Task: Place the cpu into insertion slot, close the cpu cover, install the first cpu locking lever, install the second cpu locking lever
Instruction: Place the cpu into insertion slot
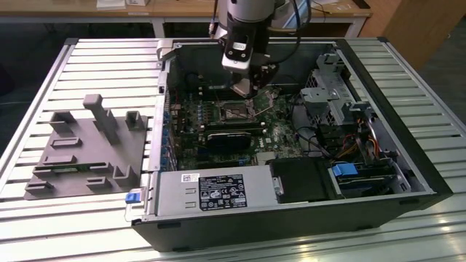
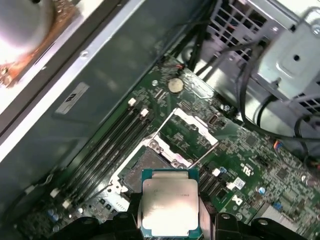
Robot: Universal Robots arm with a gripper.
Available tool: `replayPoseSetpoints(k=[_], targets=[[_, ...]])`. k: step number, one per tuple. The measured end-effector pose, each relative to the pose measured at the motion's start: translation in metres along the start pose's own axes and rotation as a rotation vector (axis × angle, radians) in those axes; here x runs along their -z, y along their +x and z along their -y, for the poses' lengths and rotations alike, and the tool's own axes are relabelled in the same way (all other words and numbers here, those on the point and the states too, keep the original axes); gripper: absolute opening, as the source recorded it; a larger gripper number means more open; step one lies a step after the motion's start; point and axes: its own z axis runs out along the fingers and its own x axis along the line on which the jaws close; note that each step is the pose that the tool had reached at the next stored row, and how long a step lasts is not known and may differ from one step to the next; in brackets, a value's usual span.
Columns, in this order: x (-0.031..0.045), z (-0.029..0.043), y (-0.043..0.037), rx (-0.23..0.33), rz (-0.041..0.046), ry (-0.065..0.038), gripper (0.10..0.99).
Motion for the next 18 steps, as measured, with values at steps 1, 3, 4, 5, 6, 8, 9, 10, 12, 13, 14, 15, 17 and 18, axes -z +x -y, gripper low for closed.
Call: replayPoseSetpoints(k=[1,3,4,5,6,8,9,10,12,13,14,15,17,18], targets=[[-0.0003,0.0,0.0,-0.018,0.0016,0.0,0.533],[-0.001,0.0001,0.0,-0.055,0.0049,-0.001,0.533],[-0.0013,0.0001,0.0,-0.073,0.0065,-0.001,0.533],[-0.0017,0.0001,0.0,-0.091,0.0081,-0.001,0.533],[-0.002,0.0002,0.0,-0.109,0.0097,-0.002,0.533],[-0.0027,0.0002,0.0,-0.145,0.0129,-0.002,0.533],[-0.0031,0.0003,-0.0001,-0.163,0.0145,-0.002,0.533],[-0.0034,0.0003,-0.0001,-0.181,0.0161,-0.003,0.533],[-0.0042,0.0004,-0.0001,-0.218,0.0193,-0.003,0.533],[-0.0046,0.0004,-0.0001,-0.236,0.0209,-0.003,0.533],[-0.0049,0.0004,-0.0001,-0.254,0.0225,-0.004,0.533],[-0.0053,0.0005,-0.0001,-0.272,0.0241,-0.004,0.533],[-0.0061,0.0005,-0.0001,-0.308,0.0272,-0.004,0.533],[-0.0065,0.0006,-0.0001,-0.327,0.029,-0.005,0.533]])
